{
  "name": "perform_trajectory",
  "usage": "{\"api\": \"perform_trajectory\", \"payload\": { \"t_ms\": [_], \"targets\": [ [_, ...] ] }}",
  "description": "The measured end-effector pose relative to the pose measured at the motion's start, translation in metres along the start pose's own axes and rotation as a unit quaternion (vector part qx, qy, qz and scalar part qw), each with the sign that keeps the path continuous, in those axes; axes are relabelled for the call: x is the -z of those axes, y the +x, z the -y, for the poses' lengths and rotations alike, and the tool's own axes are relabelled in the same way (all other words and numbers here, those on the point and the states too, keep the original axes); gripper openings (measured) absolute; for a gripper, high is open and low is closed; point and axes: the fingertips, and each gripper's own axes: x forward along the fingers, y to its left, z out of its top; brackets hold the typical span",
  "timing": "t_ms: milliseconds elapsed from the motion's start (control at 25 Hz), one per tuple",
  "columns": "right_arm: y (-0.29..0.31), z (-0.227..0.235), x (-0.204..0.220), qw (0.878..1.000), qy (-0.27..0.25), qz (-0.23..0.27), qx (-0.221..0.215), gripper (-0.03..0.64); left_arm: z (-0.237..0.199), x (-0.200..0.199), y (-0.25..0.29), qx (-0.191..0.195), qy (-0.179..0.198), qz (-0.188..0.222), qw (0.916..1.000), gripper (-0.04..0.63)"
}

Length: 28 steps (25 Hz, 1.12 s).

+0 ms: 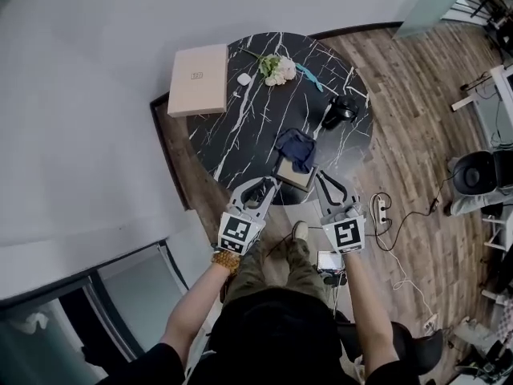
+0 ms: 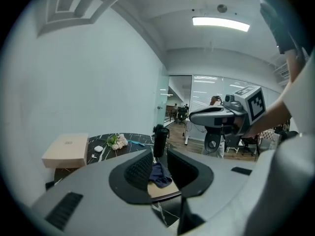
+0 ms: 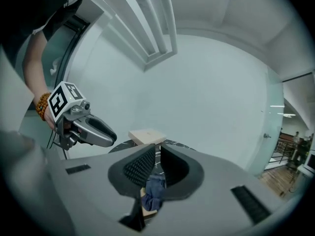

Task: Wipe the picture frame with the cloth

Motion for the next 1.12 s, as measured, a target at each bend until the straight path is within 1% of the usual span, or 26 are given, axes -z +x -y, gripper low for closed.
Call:
{"api": "perform_trajectory", "payload": {
  "t_ms": [120, 200, 240, 280, 320, 480, 640, 720, 800, 880, 1000, 1120],
  "targets": [
    [0.016, 0.002, 0.027, 1.000, 0.005, -0.006, 0.005, 0.009, -0.006, 0.021, 0.016, -0.003, -0.005, -0.019, 0.9998, 0.091],
    [0.027, 0.002, 0.045, 1.000, 0.013, -0.020, 0.008, 0.017, -0.008, 0.038, 0.029, -0.005, -0.013, -0.033, 0.9994, 0.092],
    [0.034, 0.002, 0.055, 0.999, 0.020, -0.030, 0.006, 0.047, -0.009, 0.047, 0.035, -0.007, -0.020, -0.042, 0.9989, 0.095],
    [0.040, 0.000, 0.067, 0.999, 0.030, -0.038, 0.003, 0.117, -0.009, 0.057, 0.041, -0.009, -0.027, -0.053, 0.9982, 0.096],
    [0.047, -0.002, 0.078, 0.998, 0.038, -0.046, 0.001, 0.146, -0.010, 0.069, 0.046, -0.011, -0.033, -0.065, 0.9973, 0.100],
    [0.073, -0.006, 0.115, 0.995, 0.048, -0.092, -0.005, 0.153, -0.015, 0.112, 0.068, -0.019, -0.055, -0.115, 0.9917, 0.132],
    [0.107, -0.010, 0.150, 0.989, 0.039, -0.137, -0.035, 0.170, -0.027, 0.153, 0.090, -0.036, -0.071, -0.162, 0.9837, 0.160],
    [0.124, -0.012, 0.168, 0.986, 0.040, -0.157, -0.049, 0.170, -0.034, 0.172, 0.099, -0.045, -0.083, -0.183, 0.9786, 0.161],
    [0.141, -0.014, 0.187, 0.980, 0.046, -0.182, -0.064, 0.172, -0.038, 0.185, 0.105, -0.045, -0.085, -0.203, 0.9744, 0.161],
    [0.155, -0.018, 0.208, 0.973, 0.051, -0.211, -0.078, 0.178, -0.039, 0.193, 0.112, -0.041, -0.081, -0.218, 0.9719, 0.163],
    [0.170, -0.022, 0.237, 0.963, 0.061, -0.245, -0.093, 0.184, -0.040, 0.200, 0.121, -0.035, -0.083, -0.226, 0.9700, 0.163],
    [0.183, -0.026, 0.248, 0.960, 0.091, -0.242, -0.108, 0.184, -0.044, 0.206, 0.128, -0.035, -0.093, -0.234, 0.9671, 0.161]
  ]
}}
